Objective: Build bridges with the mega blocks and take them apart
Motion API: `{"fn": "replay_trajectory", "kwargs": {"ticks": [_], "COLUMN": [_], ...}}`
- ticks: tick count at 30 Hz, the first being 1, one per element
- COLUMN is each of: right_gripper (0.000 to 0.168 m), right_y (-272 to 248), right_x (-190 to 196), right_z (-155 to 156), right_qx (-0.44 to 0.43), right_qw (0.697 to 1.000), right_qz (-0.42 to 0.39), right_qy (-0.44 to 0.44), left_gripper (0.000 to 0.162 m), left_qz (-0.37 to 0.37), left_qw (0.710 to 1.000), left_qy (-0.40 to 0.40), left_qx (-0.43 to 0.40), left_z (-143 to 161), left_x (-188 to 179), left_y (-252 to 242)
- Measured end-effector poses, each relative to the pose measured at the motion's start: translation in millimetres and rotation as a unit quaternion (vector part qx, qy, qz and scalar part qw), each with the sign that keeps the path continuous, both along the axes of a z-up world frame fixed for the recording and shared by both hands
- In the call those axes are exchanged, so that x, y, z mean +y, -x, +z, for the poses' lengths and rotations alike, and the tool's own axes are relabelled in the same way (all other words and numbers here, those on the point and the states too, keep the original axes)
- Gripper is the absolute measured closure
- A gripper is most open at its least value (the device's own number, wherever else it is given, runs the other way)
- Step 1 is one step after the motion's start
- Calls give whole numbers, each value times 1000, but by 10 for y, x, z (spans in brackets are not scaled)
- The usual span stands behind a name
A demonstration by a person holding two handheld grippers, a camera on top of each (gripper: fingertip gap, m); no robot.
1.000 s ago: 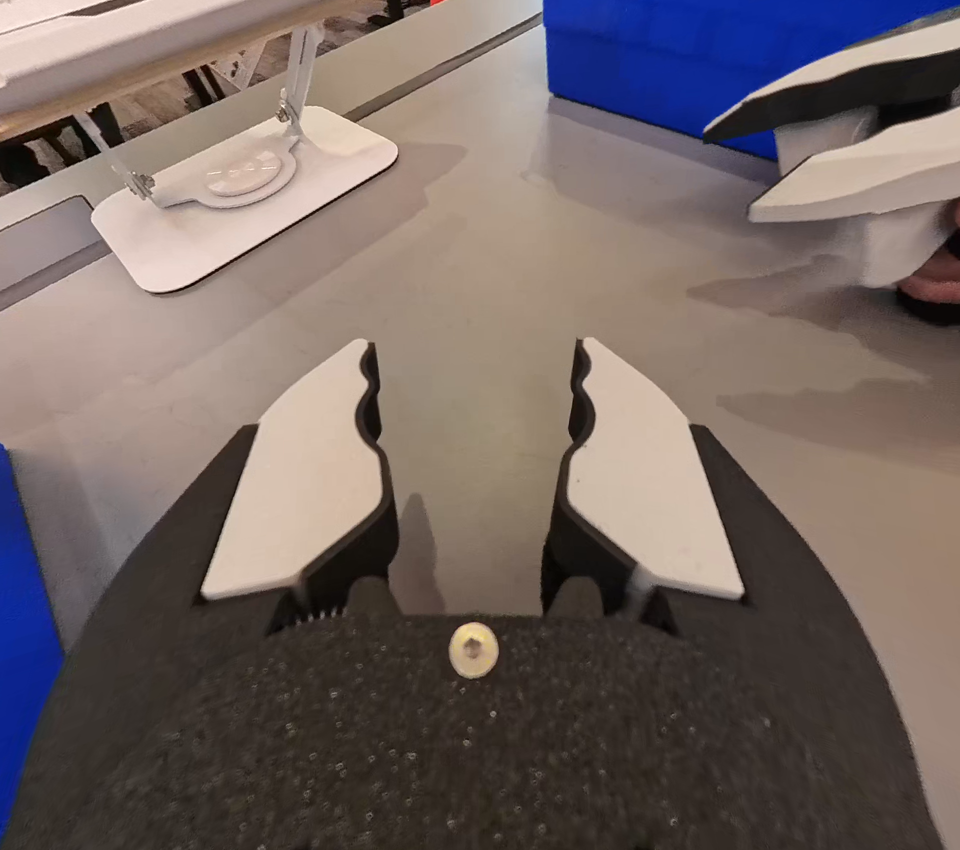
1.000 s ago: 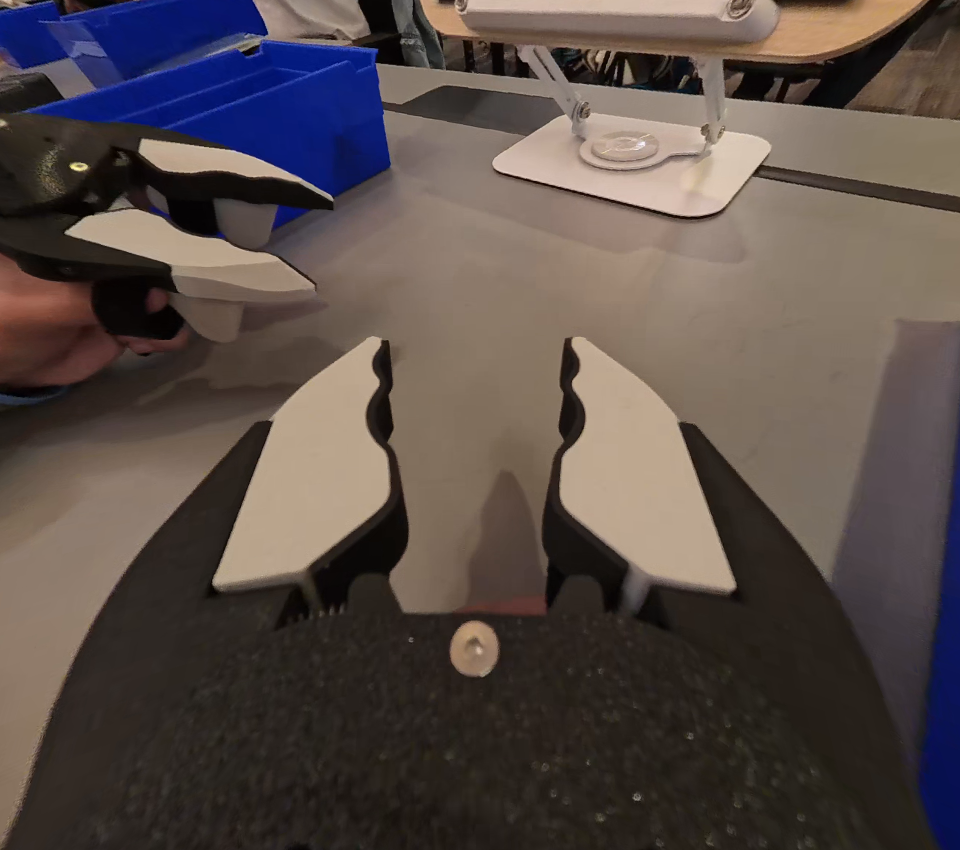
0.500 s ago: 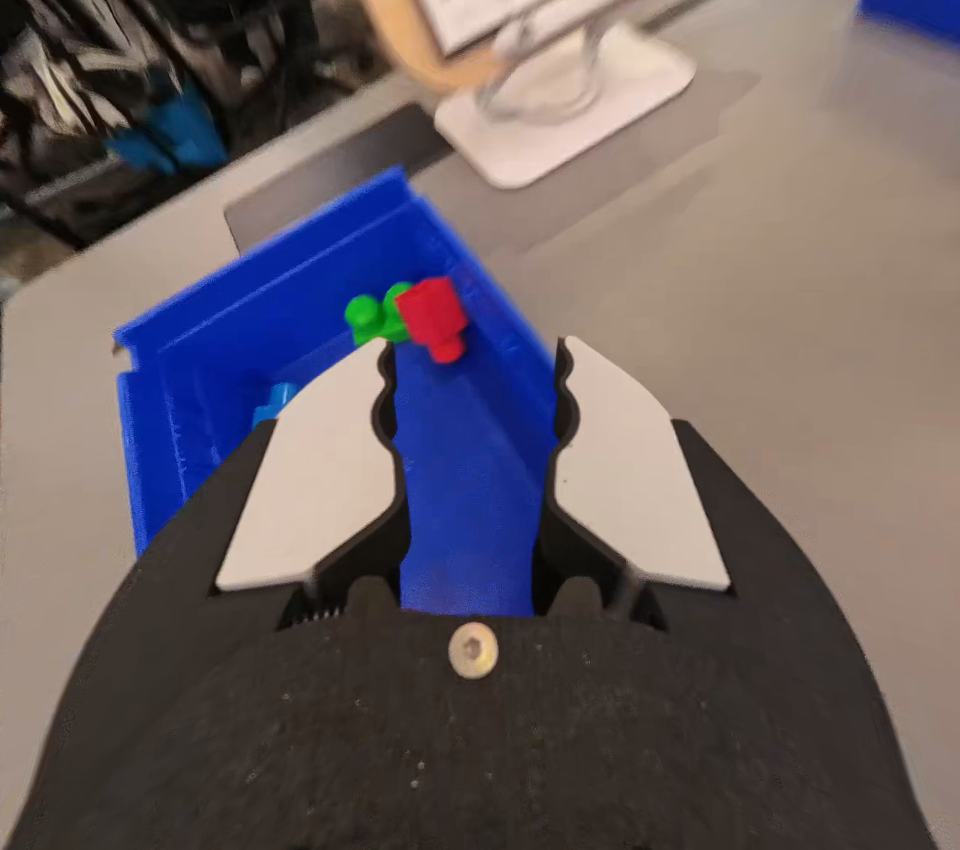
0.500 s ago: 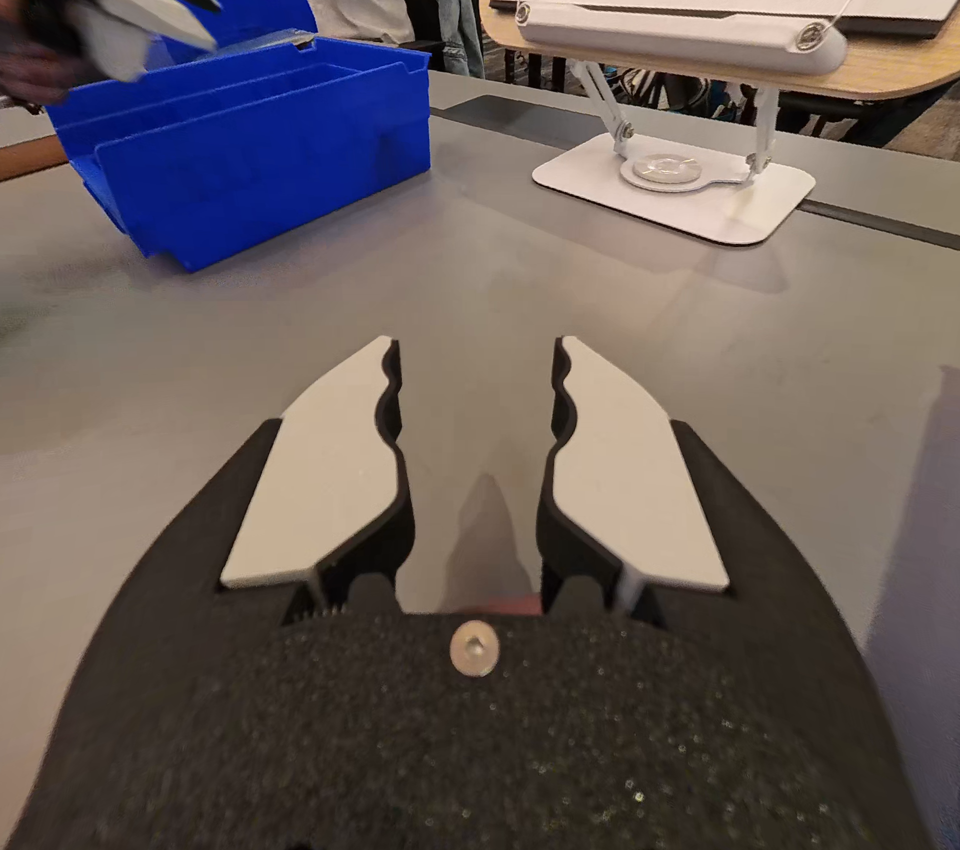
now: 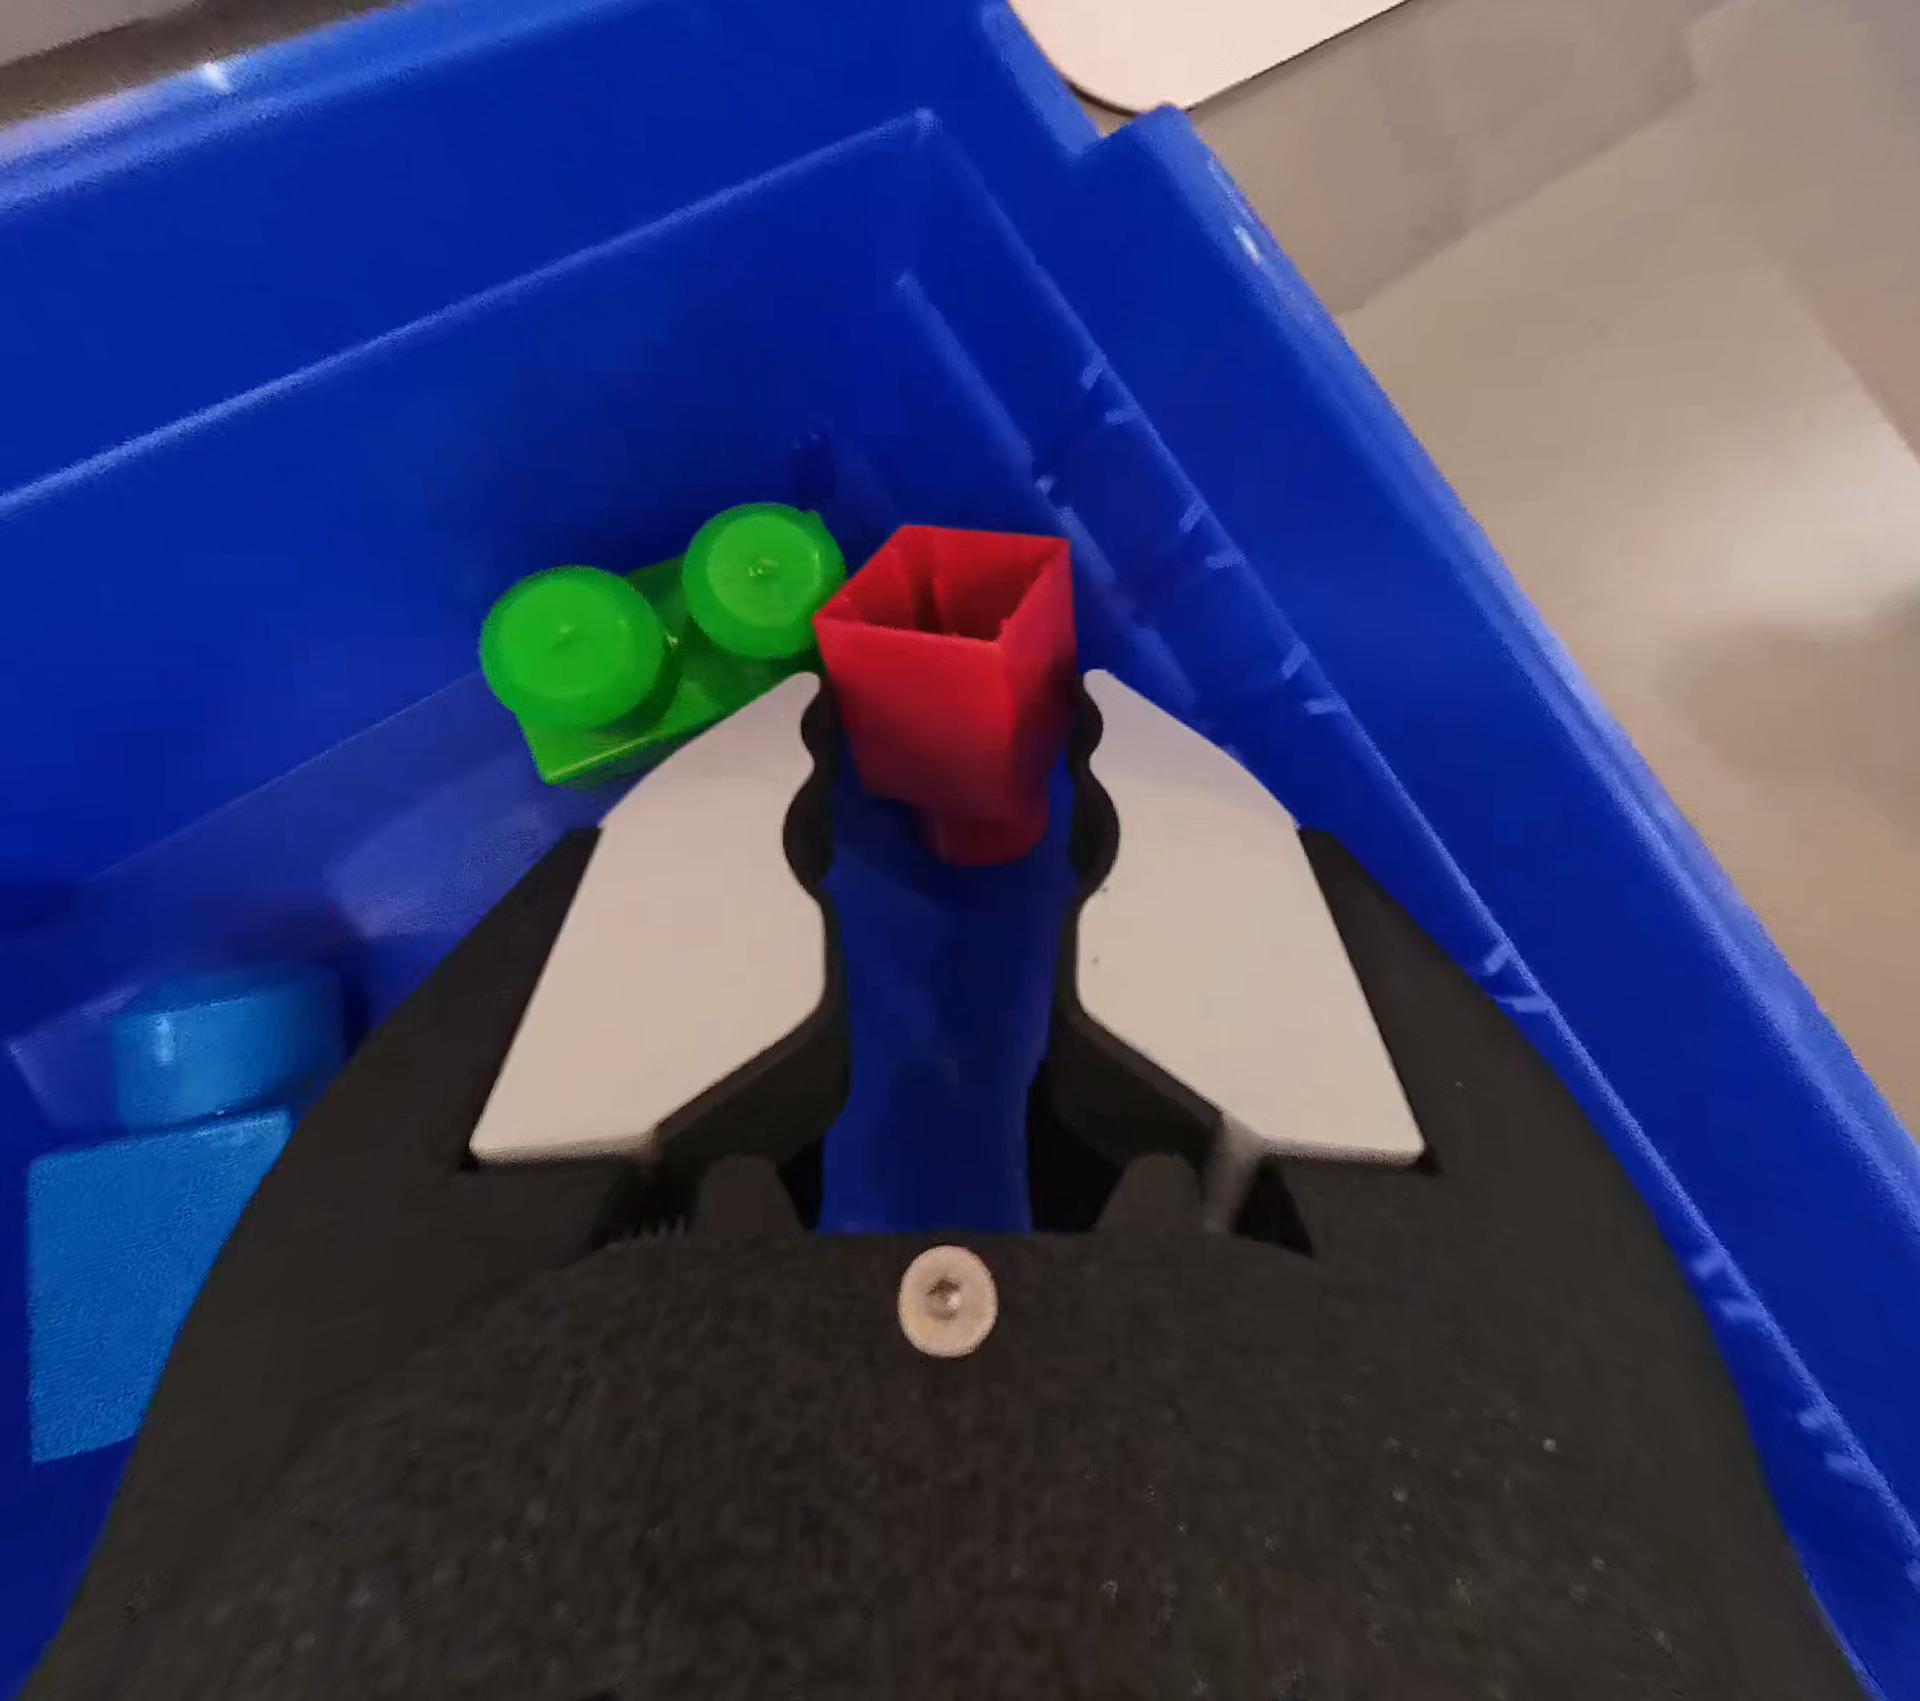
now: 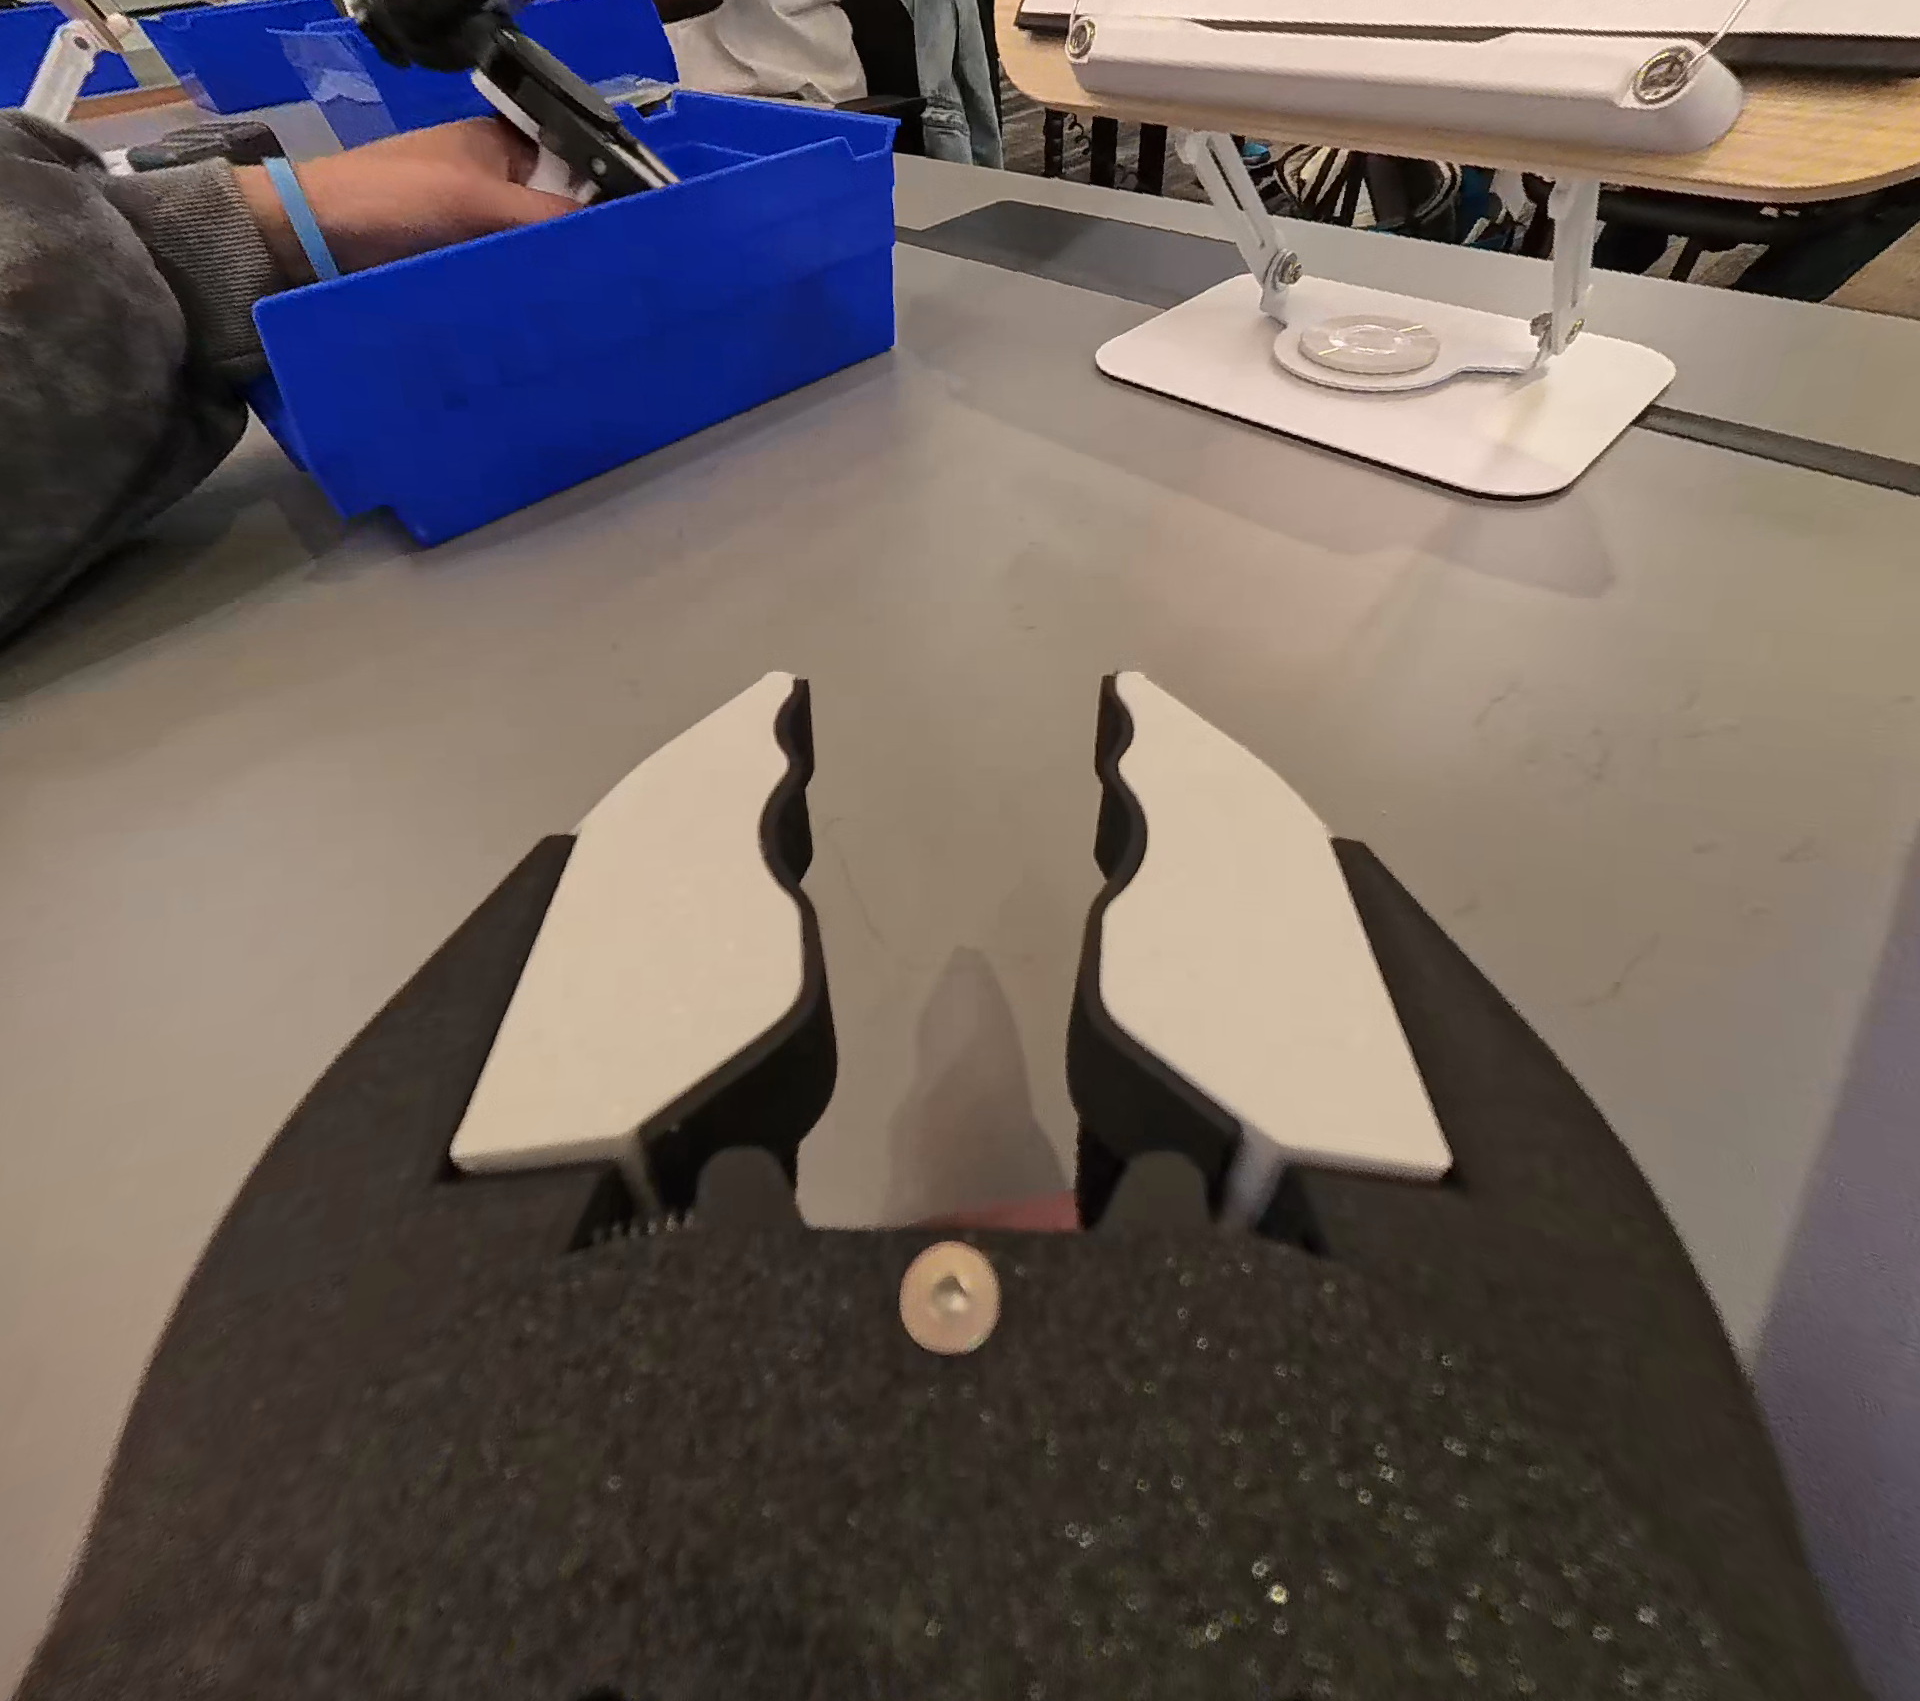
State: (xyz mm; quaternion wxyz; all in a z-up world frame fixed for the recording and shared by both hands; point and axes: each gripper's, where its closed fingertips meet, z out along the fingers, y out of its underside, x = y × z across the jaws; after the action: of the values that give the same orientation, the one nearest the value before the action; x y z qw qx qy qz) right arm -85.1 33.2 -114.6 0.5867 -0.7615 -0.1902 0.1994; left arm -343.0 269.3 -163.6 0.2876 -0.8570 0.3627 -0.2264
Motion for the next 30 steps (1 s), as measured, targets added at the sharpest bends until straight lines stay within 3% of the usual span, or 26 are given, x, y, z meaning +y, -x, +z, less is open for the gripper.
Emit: {"fn": "replay_trajectory", "kwargs": {"ticks": [4, 8, 13, 17, 19, 22, 24, 27, 30], "right_gripper": [116, 116, 116, 116, 117, 117, 117, 117, 117], "right_y": [10, 29, 18, -1, -14, -21, -26, -12, -19], "right_x": [1, 2, 4, 4, 5, 3, 2, -1, -2], "right_z": [-5, 6, 51, 63, 71, 76, 86, 72, 54], "right_qx": [-2, -5, -5, 2, 8, 12, 10, 5, -6], "right_qw": [1000, 1000, 1000, 1000, 1000, 1000, 1000, 1000, 1000], "right_qz": [3, 6, 3, 2, 1, 3, 3, 5, 2], "right_qy": [1, -3, -15, -15, -14, -12, -15, -13, -15], "left_gripper": [122, 122, 122, 122, 122, 122, 123, 123, 123], "left_qz": [8, -12, -21, 3, -9, -58, -100, -261, -427], "left_qw": [999, 992, 961, 941, 958, 995, 994, 945, 839], "left_qy": [-31, -108, -107, -52, -22, -14, -40, -131, -228], "left_qx": [-10, -66, -255, -334, -286, -81, 36, 149, 246], "left_z": [202, 844, 1631, 1607, 1313, 707, 501, 402, 286], "left_x": [-84, -393, -1194, -1754, -1950, -2043, -1965, -1906, -1912], "left_y": [137, 216, -192, -731, -1013, -1219, -1264, -1425, -1496]}}
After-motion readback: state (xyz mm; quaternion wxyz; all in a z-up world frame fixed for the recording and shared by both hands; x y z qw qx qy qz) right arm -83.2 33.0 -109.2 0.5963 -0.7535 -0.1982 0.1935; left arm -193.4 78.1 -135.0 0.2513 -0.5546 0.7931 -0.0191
